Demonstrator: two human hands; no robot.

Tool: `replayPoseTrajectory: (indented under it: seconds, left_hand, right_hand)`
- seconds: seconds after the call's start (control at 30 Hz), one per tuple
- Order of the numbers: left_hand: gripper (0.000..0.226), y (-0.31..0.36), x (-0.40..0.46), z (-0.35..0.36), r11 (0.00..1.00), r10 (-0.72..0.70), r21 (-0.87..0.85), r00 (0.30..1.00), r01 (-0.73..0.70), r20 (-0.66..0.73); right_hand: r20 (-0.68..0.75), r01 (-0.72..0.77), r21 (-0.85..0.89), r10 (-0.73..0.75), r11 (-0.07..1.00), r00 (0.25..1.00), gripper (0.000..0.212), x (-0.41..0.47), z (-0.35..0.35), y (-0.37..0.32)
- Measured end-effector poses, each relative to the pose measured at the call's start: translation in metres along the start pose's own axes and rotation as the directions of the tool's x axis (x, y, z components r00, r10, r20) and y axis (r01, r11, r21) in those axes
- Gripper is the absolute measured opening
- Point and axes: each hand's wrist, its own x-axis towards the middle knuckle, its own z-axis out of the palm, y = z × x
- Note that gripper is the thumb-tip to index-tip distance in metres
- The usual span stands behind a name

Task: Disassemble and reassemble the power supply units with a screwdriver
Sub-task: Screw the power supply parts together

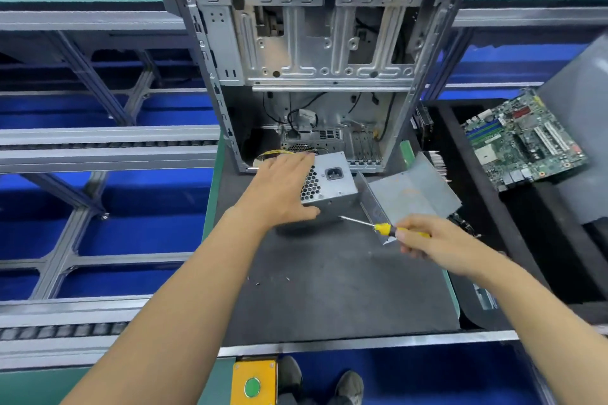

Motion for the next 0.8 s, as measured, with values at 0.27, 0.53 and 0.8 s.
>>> replayPoseTrajectory:
  seconds: [0.27,0.53,0.8]
  left_hand:
    - [0.103,0.019,-0.001,-0.001,0.994,0.002,0.105,1.0,0.001,-0.027]
    - [0.103,0.018,-0.072,0.07,0.951,0.144,0.306,0.931,-0.038,-0.334]
    - [0.072,0.027,-0.086,0.106,0.978,0.05,0.208,0.922,0.033,-0.385]
  right_hand:
    - [-0.206,-0.1,-0.19,0.06,0.977,0.977,0.03,0.002,0.069,0.093]
    - [-0.449,0.027,-0.201,-0.116,0.979,0.886,0.026,0.0,0.09,0.109]
    - [-0.503,0.04,-0.287,-0.186,0.957,0.844,0.027,0.006,0.099,0.122]
